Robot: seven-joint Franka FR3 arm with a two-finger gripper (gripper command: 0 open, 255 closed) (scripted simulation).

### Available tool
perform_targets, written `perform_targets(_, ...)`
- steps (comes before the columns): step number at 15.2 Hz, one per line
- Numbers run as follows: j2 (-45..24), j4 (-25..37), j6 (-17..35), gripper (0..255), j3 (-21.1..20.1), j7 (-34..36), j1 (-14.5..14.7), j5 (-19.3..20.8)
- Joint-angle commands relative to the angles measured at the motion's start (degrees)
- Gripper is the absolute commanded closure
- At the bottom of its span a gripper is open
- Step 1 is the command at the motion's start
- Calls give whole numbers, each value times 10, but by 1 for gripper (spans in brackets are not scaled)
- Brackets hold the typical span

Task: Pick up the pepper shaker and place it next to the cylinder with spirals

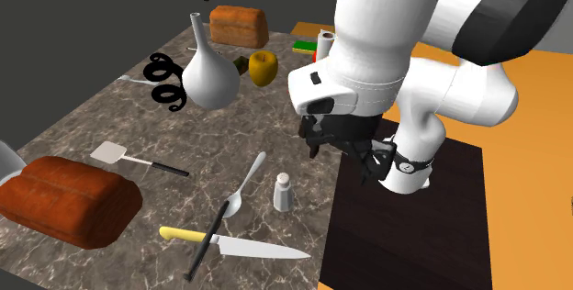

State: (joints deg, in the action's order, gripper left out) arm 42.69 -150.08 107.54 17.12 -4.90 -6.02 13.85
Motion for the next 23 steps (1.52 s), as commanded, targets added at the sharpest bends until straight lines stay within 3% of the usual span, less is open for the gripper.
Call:
perform_targets(1, -12, -13, 41, 0, 32, -22, -11, 12)
perform_targets(9, -114, -24, 205, 0, 170, -122, -24, 22)
perform_targets(17, -164, -52, 281, 0, 194, -131, -11, 18)
perform_targets(23, -164, -52, 281, 0, 194, -131, -11, 18)
